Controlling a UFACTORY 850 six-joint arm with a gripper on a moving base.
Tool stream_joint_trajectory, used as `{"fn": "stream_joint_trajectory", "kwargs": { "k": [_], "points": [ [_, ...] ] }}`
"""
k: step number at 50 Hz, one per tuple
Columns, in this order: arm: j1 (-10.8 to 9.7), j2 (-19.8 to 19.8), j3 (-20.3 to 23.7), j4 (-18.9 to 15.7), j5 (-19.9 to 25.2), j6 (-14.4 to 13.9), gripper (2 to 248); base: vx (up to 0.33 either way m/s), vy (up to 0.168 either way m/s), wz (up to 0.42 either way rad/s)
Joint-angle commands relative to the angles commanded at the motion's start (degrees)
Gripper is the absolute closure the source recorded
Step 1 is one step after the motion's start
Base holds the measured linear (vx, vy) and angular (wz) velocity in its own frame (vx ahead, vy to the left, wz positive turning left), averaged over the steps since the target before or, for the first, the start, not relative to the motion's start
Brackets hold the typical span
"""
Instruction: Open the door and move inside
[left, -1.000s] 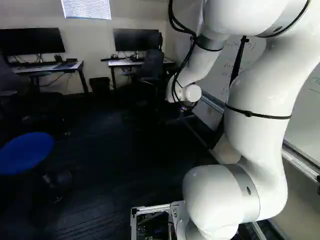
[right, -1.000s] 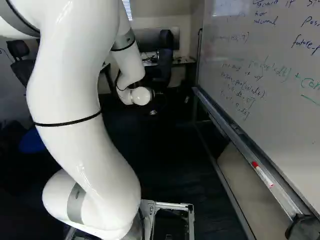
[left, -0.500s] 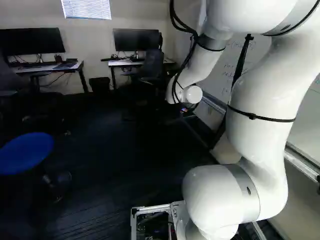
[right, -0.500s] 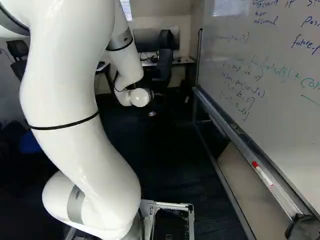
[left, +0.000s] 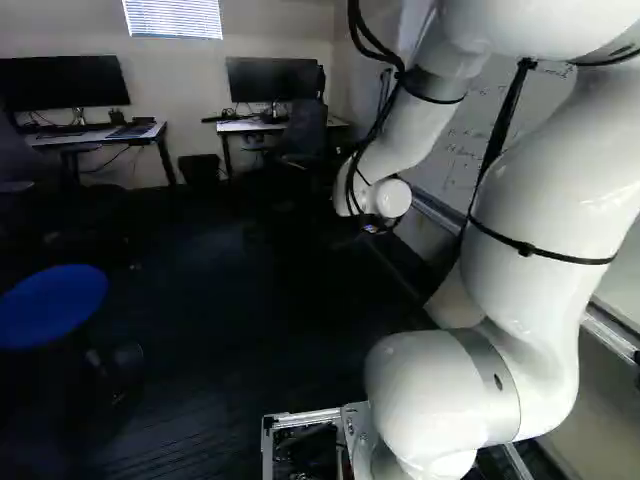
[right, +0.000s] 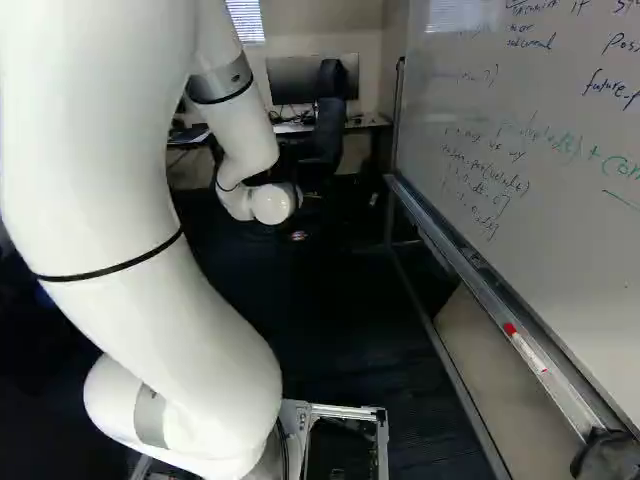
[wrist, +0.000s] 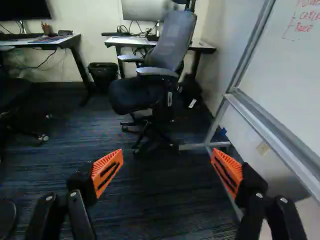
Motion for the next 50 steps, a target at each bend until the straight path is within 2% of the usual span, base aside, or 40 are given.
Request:
{"fn": "stream_joint_trajectory", "kwargs": {
  "k": [31,50],
  "points": [
    [1.2,10.9,13.3,3.8,3.1,0.0,3,0.0,0.0,0.0],
    [1.8,15.9,19.5,5.6,4.5,0.0,3,0.0,0.0,0.0]
  ]
}}
